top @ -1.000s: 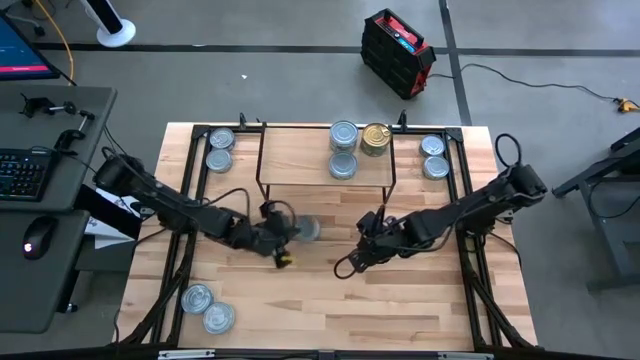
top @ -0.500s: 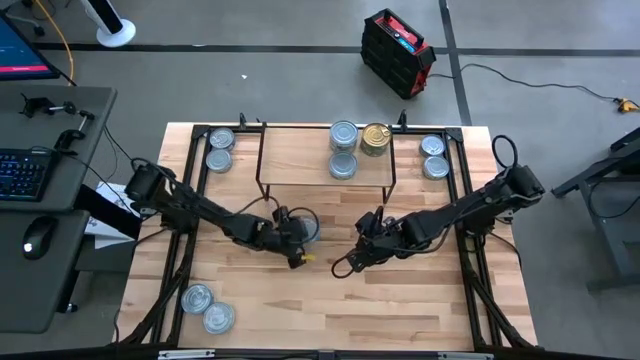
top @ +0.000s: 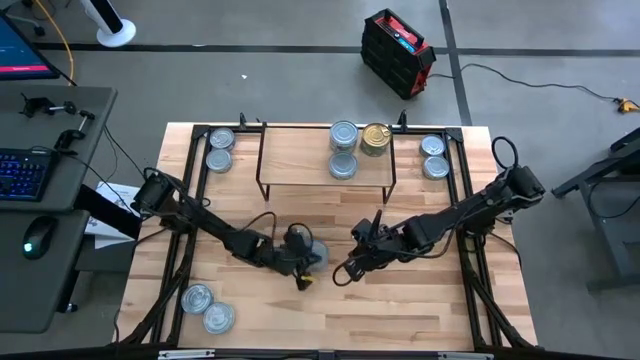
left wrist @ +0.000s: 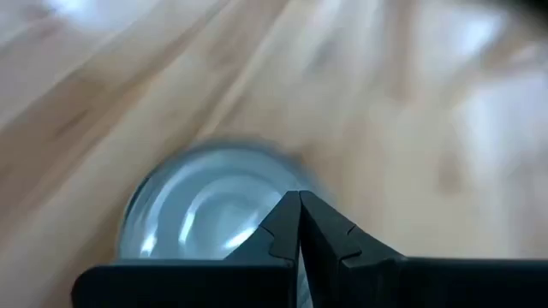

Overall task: Stack canned seafood by type on shelf
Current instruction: Stack the light green tuna can on top of the other light green tuna can on the shelf

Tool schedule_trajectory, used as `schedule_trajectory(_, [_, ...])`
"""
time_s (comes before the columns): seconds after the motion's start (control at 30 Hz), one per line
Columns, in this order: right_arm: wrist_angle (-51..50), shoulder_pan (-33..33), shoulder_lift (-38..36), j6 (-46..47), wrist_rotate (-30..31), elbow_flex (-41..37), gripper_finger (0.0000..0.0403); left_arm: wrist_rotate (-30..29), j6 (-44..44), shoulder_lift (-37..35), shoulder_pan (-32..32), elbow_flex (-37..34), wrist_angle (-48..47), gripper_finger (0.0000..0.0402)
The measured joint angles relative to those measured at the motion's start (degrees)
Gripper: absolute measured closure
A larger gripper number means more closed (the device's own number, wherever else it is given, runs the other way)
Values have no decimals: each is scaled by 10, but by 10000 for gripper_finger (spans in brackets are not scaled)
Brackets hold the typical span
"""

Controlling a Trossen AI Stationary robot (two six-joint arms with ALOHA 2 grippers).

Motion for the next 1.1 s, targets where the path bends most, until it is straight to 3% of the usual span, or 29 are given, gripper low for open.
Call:
schedule_trajectory(0.13, [-2, 9, 0, -13, -15, 0, 382, 0, 20, 0, -11, 5, 51, 401])
schedule_trajectory(0.33, [7, 12, 18, -30, -86, 0, 382, -6, 81, -114, -11, 7, -61, 401])
schedule_trajectory(0.5, [87, -3, 91, -78, -138, 0, 391, -24, 84, -133, -14, -21, -109, 401])
schedule_trajectory(0.77, [117, -47, 182, -106, -123, 0, 402, -27, 71, -111, -9, -86, -55, 401])
schedule_trajectory(1.1, [136, -89, 190, -148, -100, 0, 403, -17, 78, -102, -6, -98, -38, 401])
